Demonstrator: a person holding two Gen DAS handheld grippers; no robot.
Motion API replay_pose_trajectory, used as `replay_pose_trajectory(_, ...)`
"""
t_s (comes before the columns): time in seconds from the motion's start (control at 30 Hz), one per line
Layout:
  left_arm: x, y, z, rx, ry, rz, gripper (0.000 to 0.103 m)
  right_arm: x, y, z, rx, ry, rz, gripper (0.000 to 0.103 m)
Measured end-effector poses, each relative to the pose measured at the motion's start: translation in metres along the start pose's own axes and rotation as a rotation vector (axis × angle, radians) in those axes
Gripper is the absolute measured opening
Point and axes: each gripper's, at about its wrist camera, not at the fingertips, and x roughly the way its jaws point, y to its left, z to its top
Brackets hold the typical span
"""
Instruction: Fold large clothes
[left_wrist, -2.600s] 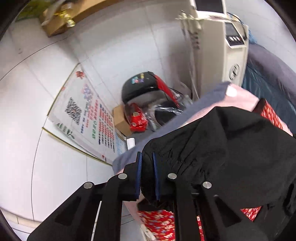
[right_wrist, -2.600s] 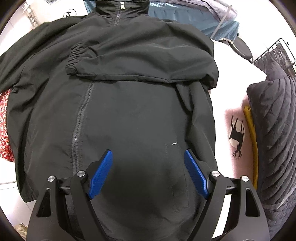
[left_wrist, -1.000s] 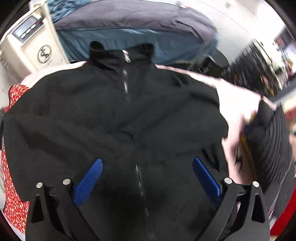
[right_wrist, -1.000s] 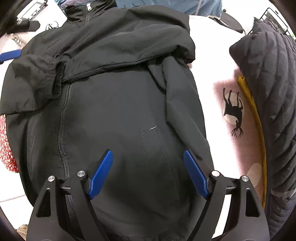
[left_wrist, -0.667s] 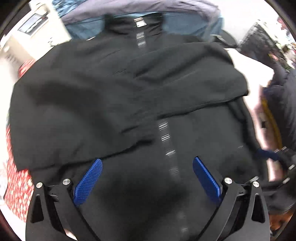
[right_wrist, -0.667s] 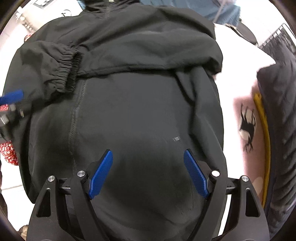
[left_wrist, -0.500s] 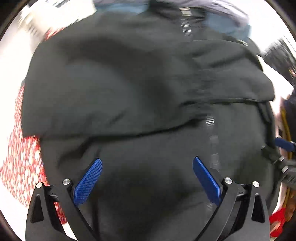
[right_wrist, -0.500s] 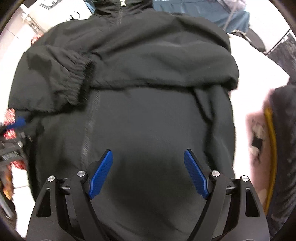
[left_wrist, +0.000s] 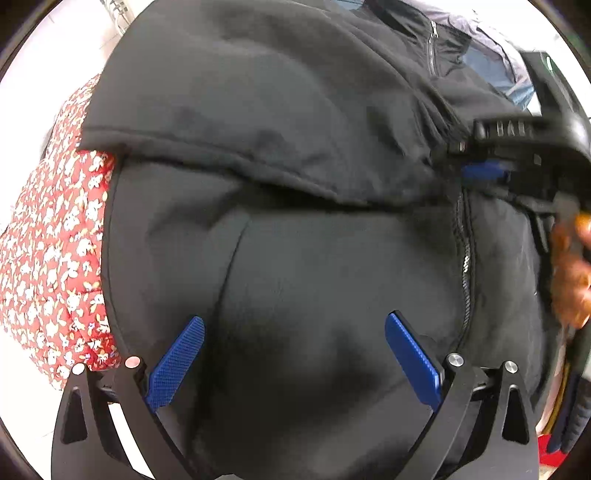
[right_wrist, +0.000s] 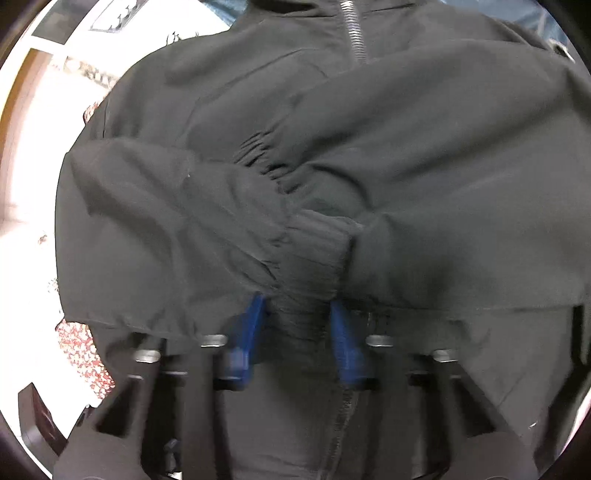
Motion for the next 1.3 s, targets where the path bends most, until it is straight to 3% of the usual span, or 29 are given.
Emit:
replay_pose_trajectory(0.03,0.002,-0.001,0.001,0.002,0.000,0.003,0.096,-0.004,0.007,0.004,-0.026,-0.023,-0.005,0.012)
replay_pose_trajectory(0.23,0.006,0.002,0.004,-0.006,-0.017,0.004,0.096,-0.069,0.042,0.042,-0.209,-0.256,-0.137,0.009)
replay_pose_trajectory(0.33,0.007,0.002,0.005,-0.002,-0.018,0.003,0.096,-0.063,0.030,0.057,-0.204,-0.214,-0.219,0.009)
replay_pose_trajectory(0.37,0.008,0.000,0.005,0.001,-0.018,0.002,0.096,-0.053,0.019,0.063,-0.170,-0.175,-0.248,0.013)
replay_pose_trajectory(0.4,0.008,-0.001,0.006,0.004,-0.017,0.001,0.096,-0.048,0.007,0.062,-0.139,-0.144,-0.266,0.024)
replay_pose_trajectory(0.43,0.009,-0.002,0.006,0.009,-0.016,-0.001,0.096,-0.043,-0.004,0.057,-0.105,-0.107,-0.283,0.033)
replay_pose_trajectory(0.47,0.009,-0.003,0.005,0.014,-0.016,-0.002,0.096,-0.040,-0.011,0.050,-0.079,-0.085,-0.287,0.056)
replay_pose_trajectory(0.5,0.008,-0.005,0.013,0.016,-0.016,-0.001,0.096,-0.040,-0.018,0.045,-0.044,-0.078,-0.282,0.070)
replay_pose_trajectory(0.53,0.010,-0.004,0.015,0.019,-0.016,0.001,0.096,-0.042,-0.023,0.039,-0.021,-0.097,-0.261,0.072)
replay_pose_trajectory(0.77,0.016,-0.014,0.010,0.029,-0.005,0.010,0.096,-0.059,-0.041,-0.002,0.073,-0.118,-0.195,0.072)
replay_pose_trajectory(0.93,0.009,-0.021,0.011,0.058,-0.033,0.007,0.096,-0.052,-0.055,-0.043,0.074,-0.053,-0.210,0.072)
replay_pose_trajectory(1.3,0.007,-0.045,-0.030,0.177,-0.060,0.053,0.096,-0.047,-0.067,-0.161,-0.142,0.029,-0.402,0.072)
